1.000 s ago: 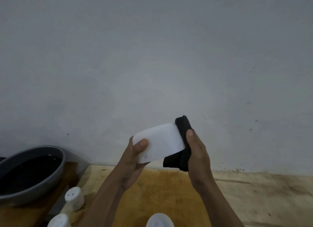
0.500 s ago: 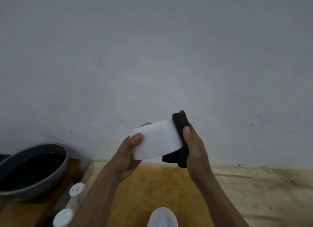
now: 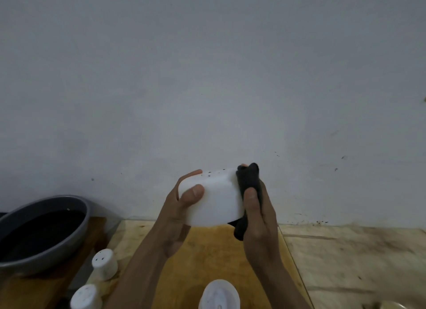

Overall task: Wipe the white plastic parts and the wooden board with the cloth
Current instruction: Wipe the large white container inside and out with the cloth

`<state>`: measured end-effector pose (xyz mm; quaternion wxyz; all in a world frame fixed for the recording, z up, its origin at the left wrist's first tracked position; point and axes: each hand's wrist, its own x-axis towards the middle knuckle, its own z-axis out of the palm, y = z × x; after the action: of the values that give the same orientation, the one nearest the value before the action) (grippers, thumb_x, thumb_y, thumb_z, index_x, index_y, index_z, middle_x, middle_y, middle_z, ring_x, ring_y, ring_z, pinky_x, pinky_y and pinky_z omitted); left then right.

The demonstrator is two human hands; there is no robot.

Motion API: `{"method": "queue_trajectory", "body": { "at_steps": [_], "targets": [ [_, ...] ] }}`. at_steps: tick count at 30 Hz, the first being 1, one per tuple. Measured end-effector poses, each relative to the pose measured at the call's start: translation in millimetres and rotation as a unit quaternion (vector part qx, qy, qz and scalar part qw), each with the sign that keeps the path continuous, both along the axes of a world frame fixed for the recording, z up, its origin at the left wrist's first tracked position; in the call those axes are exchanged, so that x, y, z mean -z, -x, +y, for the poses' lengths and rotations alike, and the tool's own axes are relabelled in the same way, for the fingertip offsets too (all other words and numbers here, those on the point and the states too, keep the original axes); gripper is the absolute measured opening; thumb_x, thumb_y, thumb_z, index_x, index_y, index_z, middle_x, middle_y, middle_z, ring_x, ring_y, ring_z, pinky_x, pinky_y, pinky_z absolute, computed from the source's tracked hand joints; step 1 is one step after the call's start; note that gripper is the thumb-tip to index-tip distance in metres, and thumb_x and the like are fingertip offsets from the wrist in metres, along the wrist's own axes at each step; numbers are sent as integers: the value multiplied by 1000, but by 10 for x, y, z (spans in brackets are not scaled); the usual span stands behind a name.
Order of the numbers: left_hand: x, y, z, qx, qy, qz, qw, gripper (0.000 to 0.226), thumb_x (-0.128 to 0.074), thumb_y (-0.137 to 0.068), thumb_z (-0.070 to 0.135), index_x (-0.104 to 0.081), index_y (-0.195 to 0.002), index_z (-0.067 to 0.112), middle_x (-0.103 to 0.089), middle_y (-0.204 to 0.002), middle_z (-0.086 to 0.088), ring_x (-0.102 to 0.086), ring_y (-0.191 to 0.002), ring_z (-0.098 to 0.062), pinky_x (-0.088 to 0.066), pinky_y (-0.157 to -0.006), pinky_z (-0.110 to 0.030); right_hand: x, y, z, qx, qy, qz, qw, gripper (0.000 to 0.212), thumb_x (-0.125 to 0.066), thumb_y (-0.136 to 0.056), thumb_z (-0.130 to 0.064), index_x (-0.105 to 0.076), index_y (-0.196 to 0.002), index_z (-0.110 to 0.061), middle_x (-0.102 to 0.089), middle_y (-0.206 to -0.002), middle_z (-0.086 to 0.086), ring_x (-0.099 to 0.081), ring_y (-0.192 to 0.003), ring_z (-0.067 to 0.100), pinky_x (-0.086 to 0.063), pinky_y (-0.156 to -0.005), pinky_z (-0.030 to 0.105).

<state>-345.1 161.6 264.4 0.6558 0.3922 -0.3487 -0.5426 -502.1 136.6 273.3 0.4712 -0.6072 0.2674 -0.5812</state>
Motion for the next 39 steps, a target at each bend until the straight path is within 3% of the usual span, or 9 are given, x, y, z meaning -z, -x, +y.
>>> {"method": "queue_trajectory", "body": {
  "at_steps": [4,9,14,16,19,24,29,36,39],
  "targets": [
    [4,-5,60,26,-28,37,999,129,-94,-22,70,-57,-131,11,-72,-121,-19,-71,-106,-29,-60,-79,-42,-62,70,-84,-36,-186,-71,979,43,-55,-88,-61,-70,-116,-32,-73,-102,6,-71,-94,30,-59,-72,60],
    [-79,-69,148,-49,25,-99,994,89,-72,-49,91,-65,-122,42,-65,-132,-9,-61,-124,-36,-51,-103,-61,-72,38,152,48,-64,-58,995,28,-44,-97,-46,-62,-118,-42,-70,-96,-15,-67,-81,6,-54,-60,19],
    [-23,34,300,-46,59,-85,994,113,-90,-34,75,-56,-133,33,-71,-123,-6,-70,-108,-33,-61,-85,-54,105,-155,415,84,82,59,991,45,-38,-97,-51,-42,-142,-51,-45,-150,-9,-49,-134,20,-54,-94,50],
    [21,9,340,-24,58,-63,996,113,-92,-30,71,-59,-130,29,-73,-118,-7,-72,-104,-31,-62,-77,-45,39,-133,485,53,51,33,997,42,-39,-100,-45,-46,-141,-46,-50,-146,-13,-49,-134,16,-53,-98,46],
    [107,-25,391,24,27,9,999,111,-96,-24,65,-66,-124,26,-74,-118,-12,-73,-103,-32,-62,-71,-41,-93,-7,442,-4,-93,-31,995,28,-50,-100,-37,-62,-125,-38,-70,-115,-17,-67,-101,1,-57,-71,22],
    [73,-35,432,113,18,68,991,109,-99,-27,58,-67,-122,17,-74,-116,-17,-75,-98,-31,-64,-68,-40,-23,96,297,1,-245,-82,966,45,-56,-88,-59,-74,-111,-25,-74,-107,13,-71,-98,37,-54,-76,68],
    [10,-113,306,3,2,-101,995,79,-67,-65,81,-69,-124,27,-69,-129,-15,-67,-118,-33,-55,-99,-56,30,97,437,72,-92,-72,991,23,-40,-102,-39,-57,-117,-45,-70,-86,-29,-67,-80,-6,-56,-59,20],
    [-9,217,152,-55,22,-164,985,112,-83,-38,84,-58,-132,29,-72,-123,-5,-73,-106,-28,-63,-81,-49,170,81,302,68,29,12,997,38,-38,-101,-40,-46,-138,-44,-63,-121,-7,-64,-100,12,-54,-70,23],
    [48,256,40,-49,9,-139,989,113,-86,-37,79,-60,-133,26,-72,-123,-9,-72,-109,-34,-61,-85,-55,116,193,181,39,-14,-12,999,32,-39,-104,-41,-50,-134,-44,-66,-114,-20,-65,-103,8,-56,-73,25]
  ]
}}
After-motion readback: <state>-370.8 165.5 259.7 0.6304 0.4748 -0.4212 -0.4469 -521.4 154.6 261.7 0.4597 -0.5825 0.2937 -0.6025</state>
